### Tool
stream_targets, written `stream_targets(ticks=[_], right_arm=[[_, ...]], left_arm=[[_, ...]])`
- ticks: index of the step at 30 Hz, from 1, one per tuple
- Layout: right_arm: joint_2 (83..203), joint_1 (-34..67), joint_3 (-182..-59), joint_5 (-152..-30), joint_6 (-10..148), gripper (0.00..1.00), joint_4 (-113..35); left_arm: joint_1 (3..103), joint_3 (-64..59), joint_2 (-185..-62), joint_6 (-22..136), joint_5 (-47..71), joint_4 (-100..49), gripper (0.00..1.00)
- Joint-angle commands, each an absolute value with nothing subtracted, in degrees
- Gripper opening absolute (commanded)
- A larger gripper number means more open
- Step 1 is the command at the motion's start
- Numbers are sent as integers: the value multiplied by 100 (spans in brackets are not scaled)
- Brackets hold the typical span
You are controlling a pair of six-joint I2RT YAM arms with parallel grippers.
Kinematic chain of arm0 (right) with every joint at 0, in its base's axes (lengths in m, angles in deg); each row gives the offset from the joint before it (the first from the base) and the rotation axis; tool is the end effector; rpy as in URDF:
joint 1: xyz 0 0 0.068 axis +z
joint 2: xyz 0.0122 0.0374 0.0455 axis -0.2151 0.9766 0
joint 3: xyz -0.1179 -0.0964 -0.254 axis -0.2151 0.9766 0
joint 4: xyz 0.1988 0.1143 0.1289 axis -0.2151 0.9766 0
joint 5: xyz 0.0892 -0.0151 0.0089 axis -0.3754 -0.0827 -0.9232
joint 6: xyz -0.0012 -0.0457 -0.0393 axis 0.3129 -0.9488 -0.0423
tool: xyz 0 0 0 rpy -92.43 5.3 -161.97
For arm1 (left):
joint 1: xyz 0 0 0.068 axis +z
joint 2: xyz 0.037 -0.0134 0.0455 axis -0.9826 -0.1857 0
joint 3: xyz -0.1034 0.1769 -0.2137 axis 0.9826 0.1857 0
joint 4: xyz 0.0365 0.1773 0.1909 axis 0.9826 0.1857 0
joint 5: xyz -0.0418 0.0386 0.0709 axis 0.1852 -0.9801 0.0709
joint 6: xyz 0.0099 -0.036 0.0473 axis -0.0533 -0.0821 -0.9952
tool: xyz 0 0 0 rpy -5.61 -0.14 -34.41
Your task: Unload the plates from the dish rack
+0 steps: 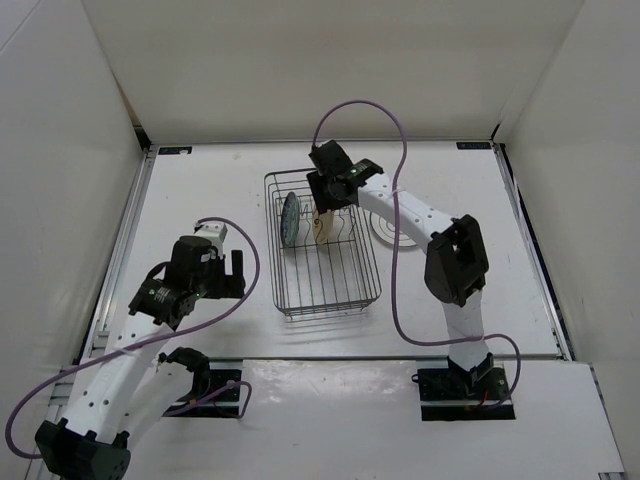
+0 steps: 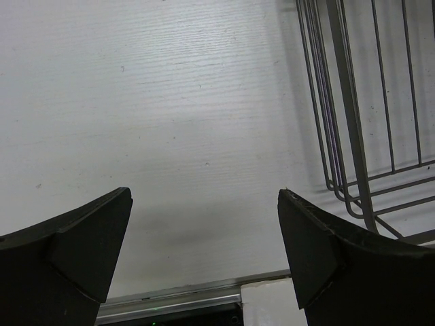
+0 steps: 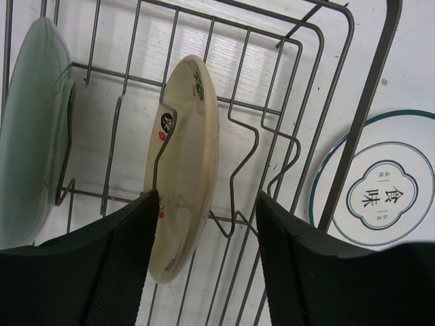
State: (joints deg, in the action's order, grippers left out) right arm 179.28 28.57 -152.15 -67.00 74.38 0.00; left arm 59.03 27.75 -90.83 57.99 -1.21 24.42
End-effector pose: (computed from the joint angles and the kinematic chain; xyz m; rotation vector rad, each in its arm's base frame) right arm 0.3718 0.3062 0.2950 -0.4701 2.3453 0.0784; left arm 0.1278 -0.0429 0.2761 0.1141 2.4237 -0.1567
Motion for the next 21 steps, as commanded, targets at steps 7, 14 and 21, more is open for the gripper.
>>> stream_targets(ticks=[7, 14, 21], right_arm=[[18375, 3073, -16120, -5795, 7557, 40, 353], [18648, 3143, -16235, -5452, 7917, 19, 477], [18709, 3108, -16446, -4863, 8164, 8, 459]], left_arm=[[5891, 2724, -8983, 5794, -43, 2376, 99], [5882, 2732, -8966, 5785, -34, 2367, 99], [5882, 2741, -8983, 5803, -26, 2376, 99]])
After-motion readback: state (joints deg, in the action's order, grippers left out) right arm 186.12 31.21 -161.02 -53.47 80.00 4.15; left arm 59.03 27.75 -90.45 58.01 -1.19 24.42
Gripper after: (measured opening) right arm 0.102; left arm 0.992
